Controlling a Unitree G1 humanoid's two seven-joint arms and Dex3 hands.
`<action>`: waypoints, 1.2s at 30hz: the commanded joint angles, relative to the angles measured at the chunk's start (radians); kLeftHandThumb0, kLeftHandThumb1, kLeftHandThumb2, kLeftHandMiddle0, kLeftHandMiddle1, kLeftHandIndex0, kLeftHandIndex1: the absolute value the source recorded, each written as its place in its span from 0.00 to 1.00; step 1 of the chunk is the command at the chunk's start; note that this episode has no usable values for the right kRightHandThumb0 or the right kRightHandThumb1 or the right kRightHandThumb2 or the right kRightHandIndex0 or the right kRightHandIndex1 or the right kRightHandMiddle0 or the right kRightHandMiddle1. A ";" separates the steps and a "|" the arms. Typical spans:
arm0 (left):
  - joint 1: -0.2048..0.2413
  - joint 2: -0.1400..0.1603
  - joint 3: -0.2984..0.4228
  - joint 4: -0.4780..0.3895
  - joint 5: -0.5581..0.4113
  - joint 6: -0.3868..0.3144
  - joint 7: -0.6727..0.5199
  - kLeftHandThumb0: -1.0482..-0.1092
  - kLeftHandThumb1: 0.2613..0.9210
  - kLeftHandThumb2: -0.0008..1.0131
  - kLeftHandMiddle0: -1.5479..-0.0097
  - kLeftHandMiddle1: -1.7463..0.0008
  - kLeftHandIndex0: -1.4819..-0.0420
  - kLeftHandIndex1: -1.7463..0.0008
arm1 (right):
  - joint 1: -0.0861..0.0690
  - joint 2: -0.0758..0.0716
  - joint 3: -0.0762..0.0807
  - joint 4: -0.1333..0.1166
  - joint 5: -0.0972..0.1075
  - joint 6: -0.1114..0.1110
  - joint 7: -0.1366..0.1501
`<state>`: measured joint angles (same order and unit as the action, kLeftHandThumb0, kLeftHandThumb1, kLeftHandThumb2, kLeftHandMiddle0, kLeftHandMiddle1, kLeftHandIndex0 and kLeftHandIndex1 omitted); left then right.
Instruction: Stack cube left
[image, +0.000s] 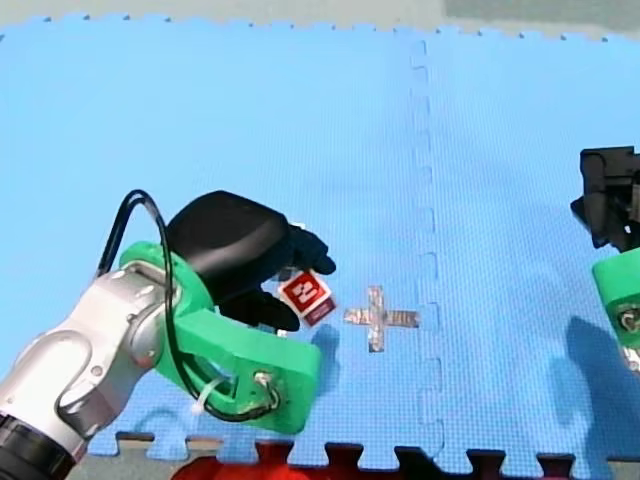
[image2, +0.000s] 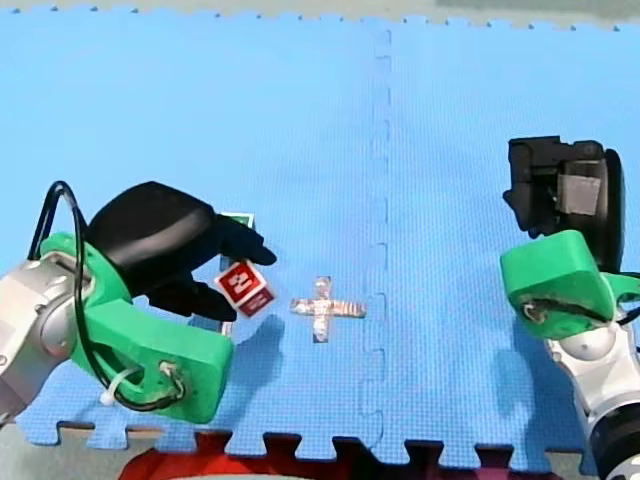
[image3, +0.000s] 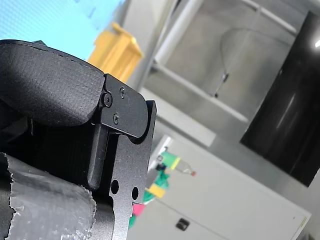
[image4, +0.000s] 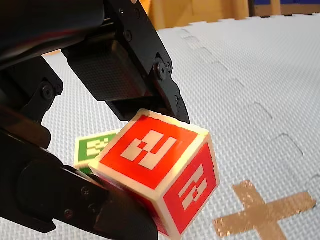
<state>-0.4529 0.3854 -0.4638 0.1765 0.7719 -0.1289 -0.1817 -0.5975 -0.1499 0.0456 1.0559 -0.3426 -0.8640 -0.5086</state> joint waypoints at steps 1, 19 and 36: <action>-0.013 -0.005 0.041 -0.179 -0.003 0.127 -0.134 0.59 0.83 0.00 0.45 0.07 0.12 1.00 | -0.010 0.001 0.003 0.018 -0.008 0.006 -0.029; -0.217 -0.141 -0.039 0.058 0.039 0.250 -0.222 0.59 0.76 0.00 0.37 0.27 0.10 1.00 | -0.029 0.033 0.015 0.044 -0.001 0.031 -0.056; -0.280 -0.200 -0.041 0.377 -0.043 0.040 0.058 0.61 0.73 0.00 0.22 0.61 0.09 1.00 | -0.047 0.047 0.008 0.068 0.027 0.009 -0.041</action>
<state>-0.7275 0.1847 -0.5072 0.5130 0.7378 -0.0581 -0.1592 -0.6392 -0.1010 0.0538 1.1217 -0.3141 -0.8484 -0.5425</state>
